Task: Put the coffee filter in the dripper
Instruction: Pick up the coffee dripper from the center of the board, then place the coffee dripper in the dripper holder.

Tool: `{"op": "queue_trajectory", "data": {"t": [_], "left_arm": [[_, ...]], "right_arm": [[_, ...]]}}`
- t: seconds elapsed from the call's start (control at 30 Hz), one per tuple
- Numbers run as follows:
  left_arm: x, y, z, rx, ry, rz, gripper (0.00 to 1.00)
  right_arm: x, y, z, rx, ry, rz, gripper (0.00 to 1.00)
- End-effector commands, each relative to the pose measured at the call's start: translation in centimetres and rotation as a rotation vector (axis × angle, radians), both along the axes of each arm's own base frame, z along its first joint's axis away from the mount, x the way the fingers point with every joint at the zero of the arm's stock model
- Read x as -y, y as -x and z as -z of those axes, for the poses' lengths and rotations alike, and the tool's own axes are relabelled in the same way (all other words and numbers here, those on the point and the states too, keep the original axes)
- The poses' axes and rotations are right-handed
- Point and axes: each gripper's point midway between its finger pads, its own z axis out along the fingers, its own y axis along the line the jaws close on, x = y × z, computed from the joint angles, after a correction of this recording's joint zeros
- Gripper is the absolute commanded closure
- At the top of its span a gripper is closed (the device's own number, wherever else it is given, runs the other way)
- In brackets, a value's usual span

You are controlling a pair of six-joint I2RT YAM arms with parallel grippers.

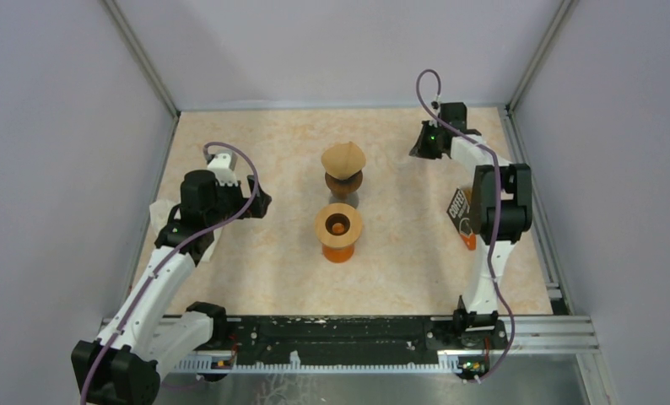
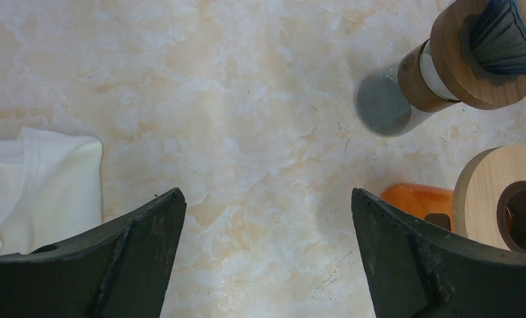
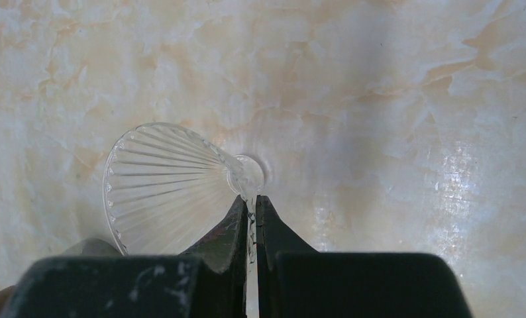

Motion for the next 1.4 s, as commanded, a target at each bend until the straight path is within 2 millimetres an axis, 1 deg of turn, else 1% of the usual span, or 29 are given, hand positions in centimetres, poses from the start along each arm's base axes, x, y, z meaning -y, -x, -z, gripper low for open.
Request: {"op": "queue_trajectory", "data": {"t": [0.0,0.23,0.37,0.47,0.53,0.8,0.93,1.03,1.23,1.37], "left_arm": [[0.2,-0.1,-0.7,0.027,0.007,0.019,0.01],[0.5,0.0,-0.9,0.031,0.018,0.033,0.01],[0.9,0.1,-1.1,0.034,0.036,0.051,0.01],[1.4,0.3,-1.5,0.041,0.066,0.068,0.01],[2.0,0.5,-1.7,0.040,0.099,0.084,0.01],[3.6,1.1,-2.3,0.005,0.191,0.135,0.01],[5.2,2.1,-2.6,-0.046,0.266,0.201,0.01],[5.9,2.8,-2.7,-0.090,0.313,0.222,0.01],[6.8,4.0,-3.6,-0.132,0.395,0.245,0.04],[7.3,4.5,-4.2,-0.156,0.442,0.255,0.05]], "right_arm": [[0.3,-0.5,-4.9,0.102,-0.022,0.011,1.00],[0.0,1.9,-6.7,0.098,-0.050,0.009,1.00],[-0.1,4.3,-7.7,0.100,-0.071,0.017,1.00],[-0.2,6.2,-8.4,0.092,-0.084,0.017,1.00],[-0.3,7.7,-9.8,0.104,-0.094,0.007,1.00],[-0.8,13.6,-13.2,0.133,-0.120,-0.022,1.00],[-1.7,16.3,-14.5,0.143,-0.138,-0.051,1.00],[-2.5,18.0,-15.6,0.162,-0.142,-0.074,1.00],[-5.3,21.1,-17.1,0.170,-0.152,-0.152,1.00],[-7.1,22.6,-17.9,0.170,-0.159,-0.186,1.00]]}}
